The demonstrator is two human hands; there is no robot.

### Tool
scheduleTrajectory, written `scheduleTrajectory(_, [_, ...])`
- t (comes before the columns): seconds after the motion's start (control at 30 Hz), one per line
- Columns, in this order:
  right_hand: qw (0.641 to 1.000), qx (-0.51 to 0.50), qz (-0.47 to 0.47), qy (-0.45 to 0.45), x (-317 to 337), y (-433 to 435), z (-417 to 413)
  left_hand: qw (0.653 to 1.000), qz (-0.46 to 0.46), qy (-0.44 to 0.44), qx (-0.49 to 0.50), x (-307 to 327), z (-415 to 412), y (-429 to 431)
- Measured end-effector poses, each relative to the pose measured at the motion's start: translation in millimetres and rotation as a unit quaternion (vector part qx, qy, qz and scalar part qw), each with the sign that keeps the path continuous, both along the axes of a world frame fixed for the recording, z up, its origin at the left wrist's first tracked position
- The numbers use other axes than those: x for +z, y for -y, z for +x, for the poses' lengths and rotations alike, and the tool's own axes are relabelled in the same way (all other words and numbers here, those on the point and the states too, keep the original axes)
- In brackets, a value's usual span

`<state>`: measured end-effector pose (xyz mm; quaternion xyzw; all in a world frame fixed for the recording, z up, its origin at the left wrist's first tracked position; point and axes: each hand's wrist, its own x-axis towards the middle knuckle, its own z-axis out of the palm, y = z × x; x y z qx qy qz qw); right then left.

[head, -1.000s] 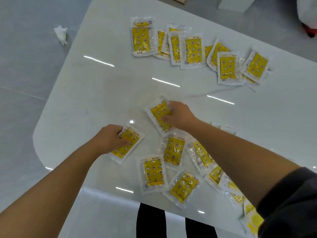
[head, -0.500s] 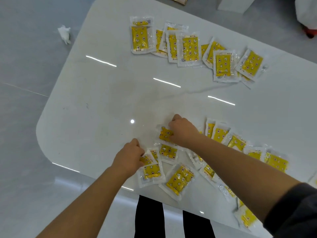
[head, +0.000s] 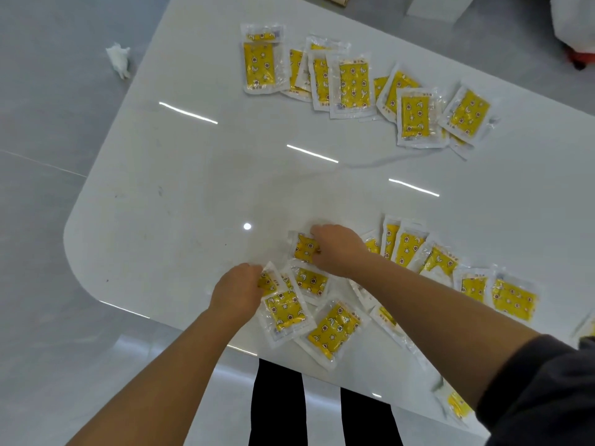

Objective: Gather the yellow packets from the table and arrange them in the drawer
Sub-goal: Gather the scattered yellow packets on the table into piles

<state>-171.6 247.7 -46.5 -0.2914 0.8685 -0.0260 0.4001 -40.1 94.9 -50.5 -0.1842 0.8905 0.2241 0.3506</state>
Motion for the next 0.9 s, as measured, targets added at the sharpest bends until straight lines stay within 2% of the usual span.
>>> scheduleTrajectory(0.2, [0.990, -0.103, -0.036, 0.093, 1.5, -11.2, -4.3, 0.996, 0.053, 0.029, 0.062, 4.2, -4.6, 7.1])
scheduleTrajectory(0.37, [0.969, -0.195, -0.066, 0.134, 7.8, -14.2, -9.5, 0.988, 0.092, 0.053, 0.109, 16.9, -21.0, 21.2])
scheduleTrajectory(0.5, [0.936, -0.300, -0.109, 0.150, 18.2, -23.3, -22.0, 0.975, 0.126, 0.024, 0.180, 31.9, -40.1, 32.5])
scheduleTrajectory(0.6, [0.897, -0.379, -0.151, 0.171, 25.6, -39.5, -36.1, 0.964, 0.139, -0.002, 0.227, 44.5, -62.1, 30.3])
scheduleTrajectory(0.67, [0.880, -0.410, -0.173, 0.168, 30.6, -53.4, -49.1, 0.948, 0.169, -0.006, 0.271, 51.5, -79.6, 23.0])
scheduleTrajectory(0.83, [0.828, -0.486, -0.206, 0.191, 31.1, -94.8, -80.7, 0.878, 0.282, 0.011, 0.387, 54.2, -113.7, -16.1])
scheduleTrajectory(0.9, [0.811, -0.507, -0.212, 0.202, 29.2, -114.7, -93.0, 0.859, 0.298, 0.004, 0.416, 51.5, -122.9, -38.9])
